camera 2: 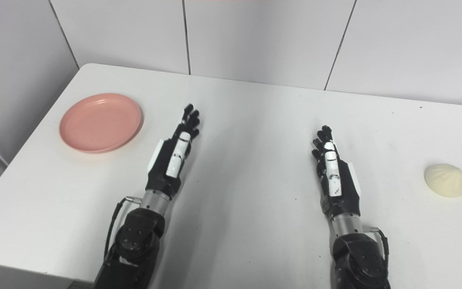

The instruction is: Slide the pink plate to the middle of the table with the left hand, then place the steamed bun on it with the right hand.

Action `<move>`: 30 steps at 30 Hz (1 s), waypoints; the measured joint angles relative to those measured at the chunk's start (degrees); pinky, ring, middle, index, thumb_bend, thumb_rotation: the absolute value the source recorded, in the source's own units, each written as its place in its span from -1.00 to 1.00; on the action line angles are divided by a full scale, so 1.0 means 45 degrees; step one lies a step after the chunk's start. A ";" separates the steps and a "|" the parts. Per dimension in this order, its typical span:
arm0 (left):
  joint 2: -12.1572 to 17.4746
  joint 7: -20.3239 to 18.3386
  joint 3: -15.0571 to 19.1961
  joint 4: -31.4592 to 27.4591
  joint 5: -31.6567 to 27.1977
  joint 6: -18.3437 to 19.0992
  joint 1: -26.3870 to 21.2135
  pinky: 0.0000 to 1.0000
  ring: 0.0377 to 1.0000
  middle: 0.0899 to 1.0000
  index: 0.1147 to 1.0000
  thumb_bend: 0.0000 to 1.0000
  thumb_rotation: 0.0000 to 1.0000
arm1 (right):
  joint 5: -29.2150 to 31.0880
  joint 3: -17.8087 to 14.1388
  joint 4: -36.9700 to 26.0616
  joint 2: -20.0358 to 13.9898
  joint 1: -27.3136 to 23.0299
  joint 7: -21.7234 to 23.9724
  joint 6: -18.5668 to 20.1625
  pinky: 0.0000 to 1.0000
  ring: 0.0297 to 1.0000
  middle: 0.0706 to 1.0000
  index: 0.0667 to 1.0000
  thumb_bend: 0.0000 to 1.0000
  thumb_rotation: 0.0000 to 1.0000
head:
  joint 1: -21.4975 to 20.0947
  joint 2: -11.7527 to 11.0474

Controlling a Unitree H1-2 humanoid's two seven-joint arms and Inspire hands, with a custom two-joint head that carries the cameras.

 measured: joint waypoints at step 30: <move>0.0958 0.1672 0.3848 -0.2214 -0.1428 0.0846 -0.1953 1.00 0.98 0.99 1.00 -0.06 1.00 | 0.0529 -0.0309 0.0362 -0.0624 -0.0186 0.0536 -0.0351 1.00 1.00 1.00 1.00 -0.60 1.00 | 0.1366 -0.0137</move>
